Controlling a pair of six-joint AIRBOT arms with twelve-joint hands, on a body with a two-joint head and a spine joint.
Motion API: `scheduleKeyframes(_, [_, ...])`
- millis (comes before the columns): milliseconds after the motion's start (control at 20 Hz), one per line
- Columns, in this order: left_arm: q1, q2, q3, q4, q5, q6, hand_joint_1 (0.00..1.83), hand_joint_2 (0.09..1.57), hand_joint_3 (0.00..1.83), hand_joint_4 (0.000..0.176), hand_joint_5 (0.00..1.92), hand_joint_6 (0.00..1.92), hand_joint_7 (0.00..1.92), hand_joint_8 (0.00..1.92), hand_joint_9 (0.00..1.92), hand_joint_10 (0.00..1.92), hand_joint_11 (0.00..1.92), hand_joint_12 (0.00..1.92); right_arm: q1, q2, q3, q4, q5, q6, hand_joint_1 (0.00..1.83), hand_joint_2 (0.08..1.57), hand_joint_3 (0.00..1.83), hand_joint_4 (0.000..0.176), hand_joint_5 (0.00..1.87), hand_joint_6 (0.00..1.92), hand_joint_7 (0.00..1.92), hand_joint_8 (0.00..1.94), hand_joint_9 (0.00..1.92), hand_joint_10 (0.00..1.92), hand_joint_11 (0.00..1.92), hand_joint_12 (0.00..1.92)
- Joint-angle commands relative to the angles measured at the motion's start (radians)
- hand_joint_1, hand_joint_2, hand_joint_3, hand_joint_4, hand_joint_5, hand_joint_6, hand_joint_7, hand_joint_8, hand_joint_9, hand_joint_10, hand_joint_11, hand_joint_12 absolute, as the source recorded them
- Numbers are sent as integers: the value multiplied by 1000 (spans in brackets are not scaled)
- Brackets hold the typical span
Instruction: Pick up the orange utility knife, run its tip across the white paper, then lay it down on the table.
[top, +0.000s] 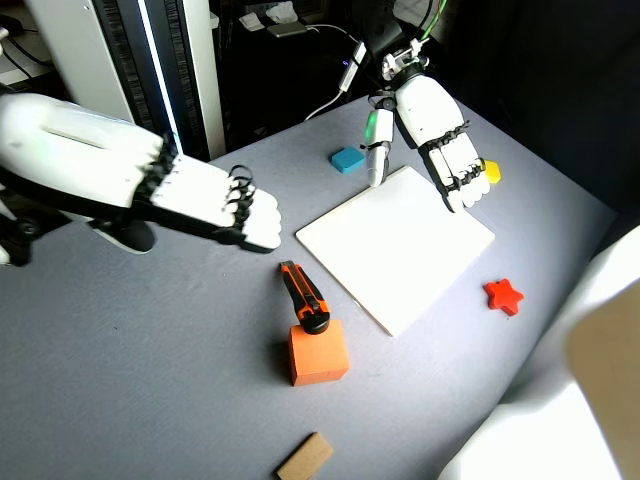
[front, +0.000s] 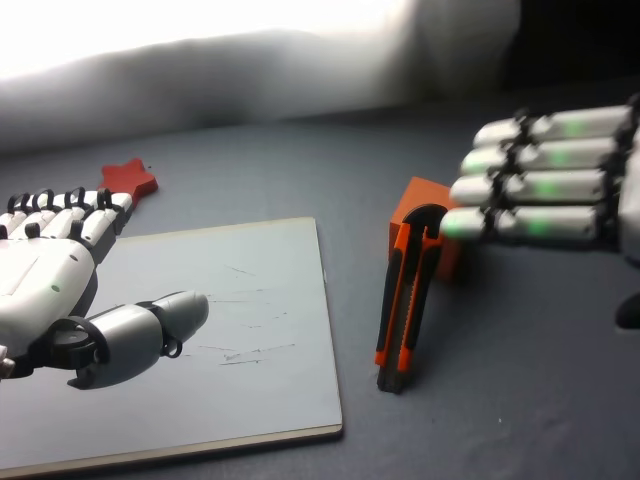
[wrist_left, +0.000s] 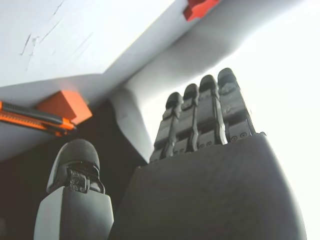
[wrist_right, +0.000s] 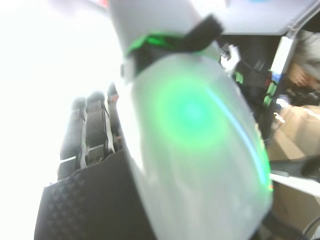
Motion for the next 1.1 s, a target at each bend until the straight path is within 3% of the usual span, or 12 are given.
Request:
scheduleKeyframes(0, [-11, 3, 0, 42, -91, -3, 0, 1184, 26, 0, 0, 0, 0, 0, 0, 0, 0, 0, 21, -12, 13, -9, 48, 47, 1042, 1056, 5, 0, 0, 0, 0, 0, 0, 0, 0, 0])
scheduleKeyframes(150, [-12, 3, -2, 33, -71, -36, 0, 1173, 18, 0, 0, 0, 0, 0, 5, 2, 12, 6, 50, -96, 71, -237, 56, 278, 1014, 1054, 4, 0, 0, 0, 0, 0, 0, 0, 0, 0])
scheduleKeyframes(200, [-15, 3, -5, 32, -66, -37, 0, 1175, 18, 0, 0, 0, 0, 0, 3, 1, 11, 6, 54, -119, 86, -268, 57, 299, 1044, 1047, 1, 0, 0, 0, 0, 0, 0, 0, 0, 0])
scheduleKeyframes(750, [-37, -12, -9, 19, -36, -37, 0, 1197, 19, 0, 0, 0, 0, 0, 3, 1, 0, 0, -22, -409, 271, -325, -109, 338, 1044, 1047, 1, 0, 0, 0, 0, 0, 0, 0, 0, 0])
scheduleKeyframes(1050, [-31, -12, 6, 21, -35, -55, 0, 1187, 11, 0, 0, 0, 0, 0, 0, 0, 13, 6, -48, -510, 345, -366, -151, 339, 1047, 1067, 10, 0, 0, 0, 0, 0, 0, 0, 0, 0])
